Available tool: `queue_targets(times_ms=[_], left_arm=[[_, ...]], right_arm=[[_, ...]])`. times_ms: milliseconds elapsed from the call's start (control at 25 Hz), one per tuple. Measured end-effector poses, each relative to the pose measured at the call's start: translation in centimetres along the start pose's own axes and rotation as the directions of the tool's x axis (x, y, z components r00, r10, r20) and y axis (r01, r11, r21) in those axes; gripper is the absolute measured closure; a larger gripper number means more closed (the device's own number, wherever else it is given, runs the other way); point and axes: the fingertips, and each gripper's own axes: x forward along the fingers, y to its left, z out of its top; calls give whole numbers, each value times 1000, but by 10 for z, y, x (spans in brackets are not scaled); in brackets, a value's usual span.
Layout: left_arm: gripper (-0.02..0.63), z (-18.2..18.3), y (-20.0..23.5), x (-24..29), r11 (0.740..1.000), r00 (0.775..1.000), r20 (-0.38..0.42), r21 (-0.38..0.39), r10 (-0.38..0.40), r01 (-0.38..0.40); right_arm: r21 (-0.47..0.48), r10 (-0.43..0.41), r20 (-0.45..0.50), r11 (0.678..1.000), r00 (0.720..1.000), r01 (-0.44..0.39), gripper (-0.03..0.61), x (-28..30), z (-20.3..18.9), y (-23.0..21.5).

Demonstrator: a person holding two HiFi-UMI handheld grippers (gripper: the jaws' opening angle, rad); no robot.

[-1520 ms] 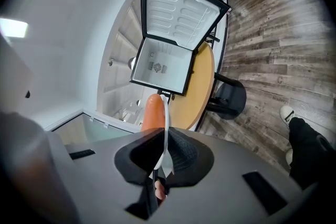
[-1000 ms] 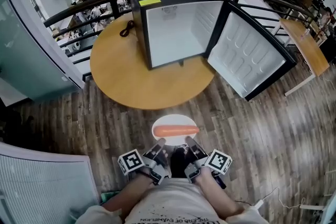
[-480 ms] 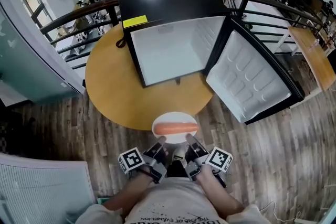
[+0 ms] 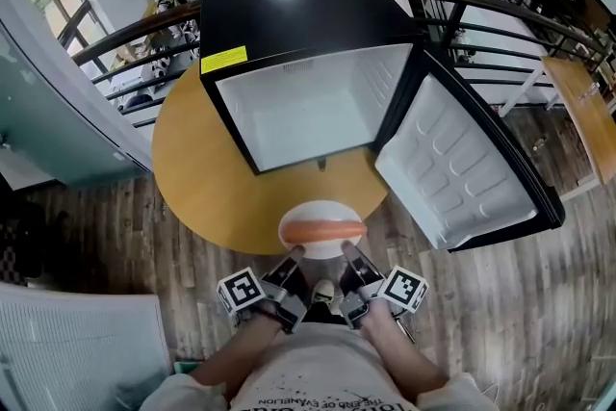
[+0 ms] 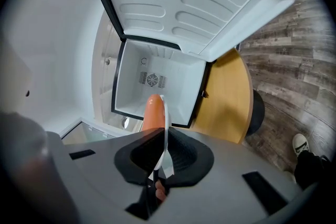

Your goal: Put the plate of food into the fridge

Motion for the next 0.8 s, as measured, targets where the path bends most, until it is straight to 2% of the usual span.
queue_targets(times_ms=[440, 680, 800], left_arm=[[580, 19, 1, 19, 1000, 1000, 2, -2, 9, -9], [580, 36, 8, 27, 998, 998, -10, 0, 56, -56], [580, 45, 7, 36, 999, 999, -18, -5, 48, -48]], right_arm=[[16, -4, -16, 1000, 1000, 4, 538, 25, 13, -3], [15, -1, 3, 1000, 1000, 1, 538, 43, 21, 0], [16, -30, 12, 999, 999, 30, 538, 52, 26, -4]])
